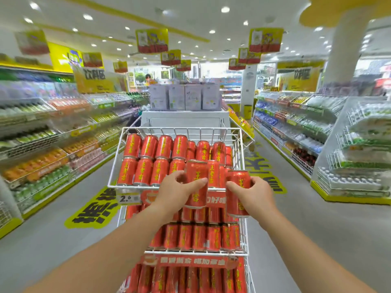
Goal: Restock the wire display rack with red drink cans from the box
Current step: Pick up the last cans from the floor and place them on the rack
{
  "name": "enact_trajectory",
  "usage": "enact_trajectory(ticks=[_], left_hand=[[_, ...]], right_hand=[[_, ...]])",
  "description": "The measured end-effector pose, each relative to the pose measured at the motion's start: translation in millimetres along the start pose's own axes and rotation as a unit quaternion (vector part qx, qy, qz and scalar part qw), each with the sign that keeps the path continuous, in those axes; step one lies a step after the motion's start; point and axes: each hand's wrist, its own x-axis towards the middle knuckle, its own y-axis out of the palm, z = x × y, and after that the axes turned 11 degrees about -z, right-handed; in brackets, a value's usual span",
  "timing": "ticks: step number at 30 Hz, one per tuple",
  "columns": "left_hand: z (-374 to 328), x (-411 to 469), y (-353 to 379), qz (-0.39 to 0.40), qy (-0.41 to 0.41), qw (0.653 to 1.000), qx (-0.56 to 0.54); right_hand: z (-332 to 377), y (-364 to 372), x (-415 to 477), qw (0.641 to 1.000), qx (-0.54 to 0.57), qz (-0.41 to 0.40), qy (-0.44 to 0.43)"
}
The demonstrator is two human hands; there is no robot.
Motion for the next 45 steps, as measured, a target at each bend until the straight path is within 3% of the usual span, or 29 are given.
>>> enact_trajectory(ticks=[11, 18, 29, 37, 41, 45], left_hand=[[-40, 113, 8, -0.062, 0.026, 0.998, 0.015], [-37, 182, 24, -0.093, 0.055, 0.988, 0.109], [-18, 246, 64, -0.052, 0.065, 0.978, 0.191], [-7, 260, 75, -0.017, 0.136, 0.935, 0.327], [-6, 269, 73, -0.034, 0.198, 0.873, 0.444], [-6, 275, 67, -0.048, 0.241, 0.837, 0.49]], right_hand=[[41, 36, 93, 0.999, -0.027, 0.019, -0.037], [47, 97, 173, 0.998, -0.025, 0.041, -0.037], [17, 161, 247, 0.997, -0.054, 0.047, 0.004], [3, 181, 255, 0.997, -0.051, 0.063, 0.013], [-3, 184, 257, 0.995, -0.07, 0.066, 0.001], [-6, 188, 259, 0.993, -0.085, 0.083, -0.007]])
